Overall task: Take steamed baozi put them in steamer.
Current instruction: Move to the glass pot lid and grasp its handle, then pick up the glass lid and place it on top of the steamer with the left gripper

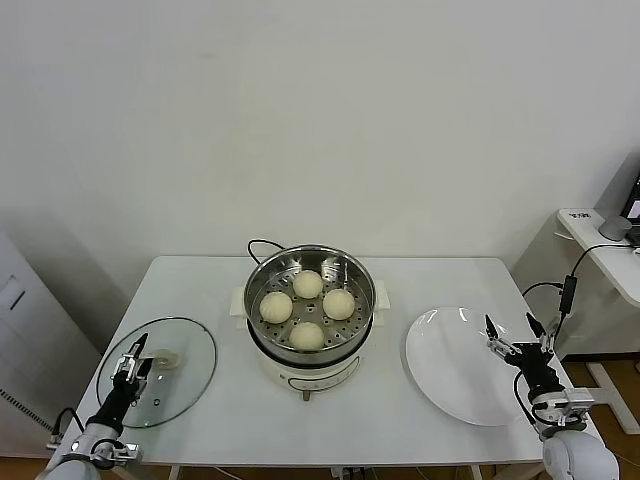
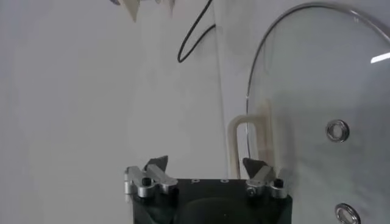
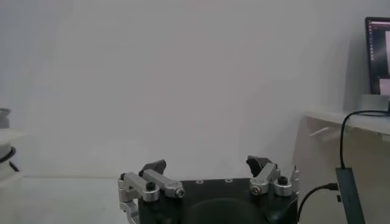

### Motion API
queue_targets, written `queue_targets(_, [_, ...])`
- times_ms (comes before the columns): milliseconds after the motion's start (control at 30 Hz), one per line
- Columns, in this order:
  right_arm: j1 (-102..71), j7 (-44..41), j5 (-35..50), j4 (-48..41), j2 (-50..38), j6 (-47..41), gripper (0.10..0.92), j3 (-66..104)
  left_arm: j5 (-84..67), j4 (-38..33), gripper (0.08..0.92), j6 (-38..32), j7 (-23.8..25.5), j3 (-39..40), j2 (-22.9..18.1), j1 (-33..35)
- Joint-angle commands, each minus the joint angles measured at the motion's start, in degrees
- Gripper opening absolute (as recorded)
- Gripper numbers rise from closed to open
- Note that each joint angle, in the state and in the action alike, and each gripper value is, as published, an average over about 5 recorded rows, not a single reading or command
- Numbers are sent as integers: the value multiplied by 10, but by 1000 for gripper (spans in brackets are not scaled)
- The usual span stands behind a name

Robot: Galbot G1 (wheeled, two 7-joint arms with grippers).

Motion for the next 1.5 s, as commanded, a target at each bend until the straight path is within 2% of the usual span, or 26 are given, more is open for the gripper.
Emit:
queue_targets(33, [5, 2, 1, -1, -2, -2, 823, 2, -10, -6, 632, -4, 10, 5, -4, -5])
queue_targets(367, [9, 4, 5, 2, -6, -5, 823, 7, -22, -8, 346, -11, 2, 2, -9, -4])
queue_targets(500, [8, 3, 7, 2, -8, -4, 823, 12, -36, -46, 225, -5, -1, -10, -5, 4])
queue_targets(633, [8, 3, 8, 3, -8, -4, 823, 14, -68, -101, 124, 12, 19, -25, 10, 15])
queue_targets(733, [9, 3, 8, 4, -7, -4, 823, 14, -95, -139, 98, 26, 44, -37, 28, 19])
queue_targets(967, [6, 1, 11, 9, -7, -2, 823, 22, -172, -260, 98, 97, 156, -40, 80, 20])
queue_targets(1133, [7, -1, 15, 11, -9, -2, 823, 22, -192, -325, 98, 142, 218, -27, 105, 13])
queue_targets(1267, [14, -1, 16, 9, -11, -3, 823, 17, -173, -366, 98, 187, 257, 7, 108, 6])
queue_targets(1500, [22, 0, 15, 7, -12, -4, 823, 8, -92, -417, 98, 298, 316, 124, 104, -28])
